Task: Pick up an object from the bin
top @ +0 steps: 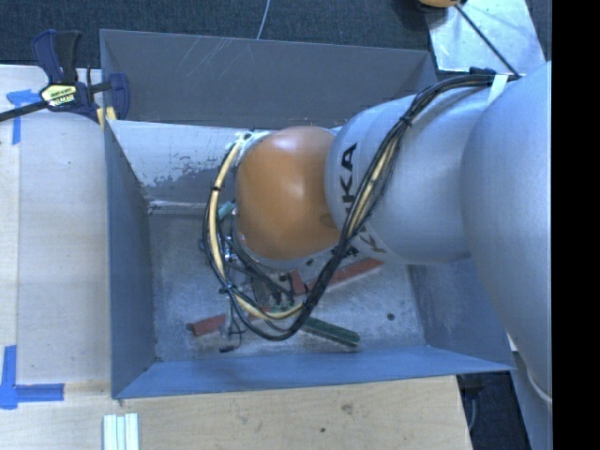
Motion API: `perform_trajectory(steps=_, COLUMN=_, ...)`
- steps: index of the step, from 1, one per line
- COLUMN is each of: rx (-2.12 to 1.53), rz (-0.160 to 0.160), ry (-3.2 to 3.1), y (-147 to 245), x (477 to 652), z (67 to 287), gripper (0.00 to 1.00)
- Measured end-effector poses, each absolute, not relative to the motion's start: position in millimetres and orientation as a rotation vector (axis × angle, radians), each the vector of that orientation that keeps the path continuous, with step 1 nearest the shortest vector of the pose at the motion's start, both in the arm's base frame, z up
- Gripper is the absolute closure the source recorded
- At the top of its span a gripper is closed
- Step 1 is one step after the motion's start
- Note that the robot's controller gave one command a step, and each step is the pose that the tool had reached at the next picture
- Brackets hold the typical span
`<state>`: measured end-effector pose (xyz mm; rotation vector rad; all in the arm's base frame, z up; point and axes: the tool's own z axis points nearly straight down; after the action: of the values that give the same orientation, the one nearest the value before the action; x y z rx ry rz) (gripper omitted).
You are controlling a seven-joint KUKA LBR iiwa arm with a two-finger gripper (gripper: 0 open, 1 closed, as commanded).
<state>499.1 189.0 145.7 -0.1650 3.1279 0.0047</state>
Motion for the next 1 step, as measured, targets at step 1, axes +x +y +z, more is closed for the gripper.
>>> perform_trajectory(steps=1, rx=-0.637, rz=0.003, ry=3.077, y=185.4, x=517.2, z=68.9, gripper=0.00)
